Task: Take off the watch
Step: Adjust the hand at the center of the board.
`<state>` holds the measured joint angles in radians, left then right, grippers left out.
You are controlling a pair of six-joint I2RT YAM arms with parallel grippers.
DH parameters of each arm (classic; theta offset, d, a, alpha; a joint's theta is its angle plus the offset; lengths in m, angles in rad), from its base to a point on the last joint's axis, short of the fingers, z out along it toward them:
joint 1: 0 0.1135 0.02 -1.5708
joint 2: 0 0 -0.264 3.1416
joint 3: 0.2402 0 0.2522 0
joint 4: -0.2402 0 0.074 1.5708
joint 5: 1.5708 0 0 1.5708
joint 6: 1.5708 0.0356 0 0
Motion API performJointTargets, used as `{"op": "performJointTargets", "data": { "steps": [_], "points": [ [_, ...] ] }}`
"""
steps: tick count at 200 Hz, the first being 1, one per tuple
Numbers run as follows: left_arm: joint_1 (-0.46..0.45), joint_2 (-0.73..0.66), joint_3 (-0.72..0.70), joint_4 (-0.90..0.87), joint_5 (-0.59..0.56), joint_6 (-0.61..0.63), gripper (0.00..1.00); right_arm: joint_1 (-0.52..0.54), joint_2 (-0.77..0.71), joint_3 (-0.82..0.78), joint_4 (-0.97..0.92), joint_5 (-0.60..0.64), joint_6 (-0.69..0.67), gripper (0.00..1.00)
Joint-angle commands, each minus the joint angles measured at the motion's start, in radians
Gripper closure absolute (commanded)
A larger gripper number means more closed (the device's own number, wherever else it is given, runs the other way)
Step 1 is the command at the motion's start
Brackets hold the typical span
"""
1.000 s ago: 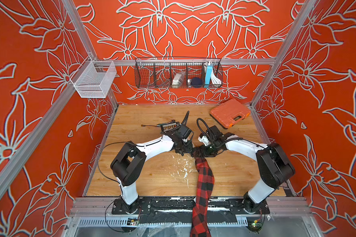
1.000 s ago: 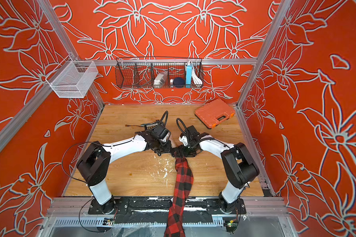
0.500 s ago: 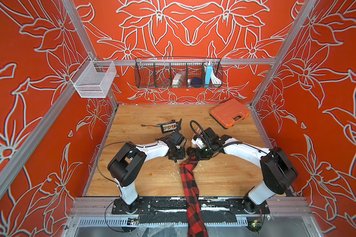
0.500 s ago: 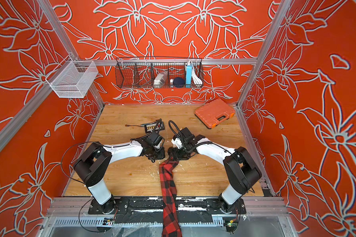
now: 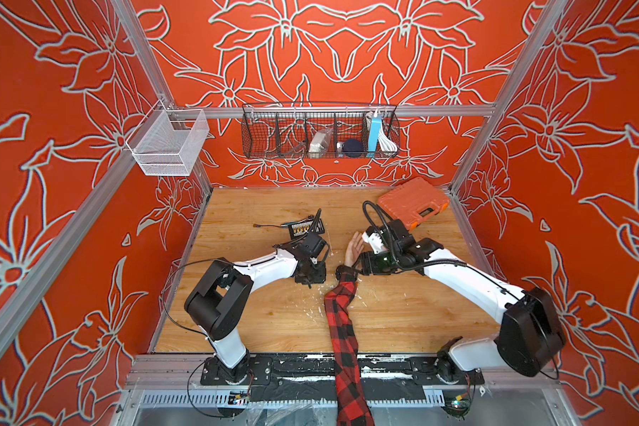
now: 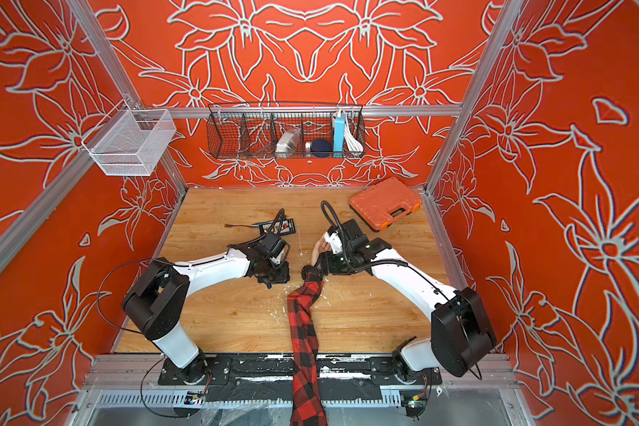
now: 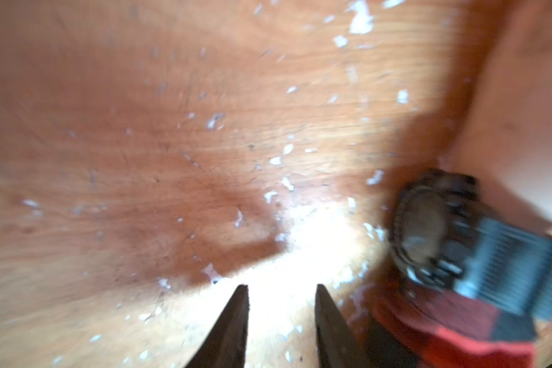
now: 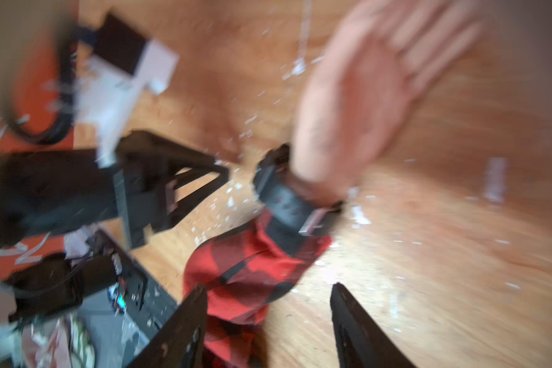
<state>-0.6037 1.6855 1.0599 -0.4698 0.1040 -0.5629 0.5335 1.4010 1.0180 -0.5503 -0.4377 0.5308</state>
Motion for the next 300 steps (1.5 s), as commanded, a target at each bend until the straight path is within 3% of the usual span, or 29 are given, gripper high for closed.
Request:
{"op": "performJointTargets", "data": {
  "steps": [1,48,86,109,146,184,218,254,300],
  "points": [
    [-0.075,-0.031,0.106,-0.158,-0.093,0.055,0.58,-0.066,-0.027,0.017,-0.078,0.049,-0.034,0.36],
    [-0.223,0.065,0.286,-0.330,-0.199,0.044,0.48,-0.174,-0.058,0.008,-0.117,0.033,-0.099,0.36],
    [-0.299,0.169,0.387,-0.394,-0.207,0.033,0.39,-0.236,-0.083,-0.016,-0.117,0.008,-0.120,0.36],
    [-0.326,0.248,0.454,-0.430,-0.218,0.035,0.31,-0.254,-0.095,-0.031,-0.113,-0.011,-0.124,0.36],
    [-0.331,0.367,0.533,-0.469,-0.237,0.035,0.28,-0.263,-0.116,-0.049,-0.109,-0.027,-0.127,0.36],
    [-0.329,0.424,0.558,-0.450,-0.218,0.044,0.32,-0.268,-0.133,-0.058,-0.110,-0.031,-0.129,0.36],
    [-0.316,0.426,0.522,-0.406,-0.201,0.050,0.47,-0.270,-0.139,-0.054,-0.115,-0.029,-0.133,0.36],
    [-0.280,0.278,0.394,-0.257,-0.144,0.070,0.62,-0.273,-0.138,-0.044,-0.127,-0.029,-0.135,0.36],
    [-0.189,0.080,0.240,-0.096,0.056,0.072,0.67,-0.273,-0.127,-0.031,-0.129,-0.039,-0.132,0.37]
  ]
}}
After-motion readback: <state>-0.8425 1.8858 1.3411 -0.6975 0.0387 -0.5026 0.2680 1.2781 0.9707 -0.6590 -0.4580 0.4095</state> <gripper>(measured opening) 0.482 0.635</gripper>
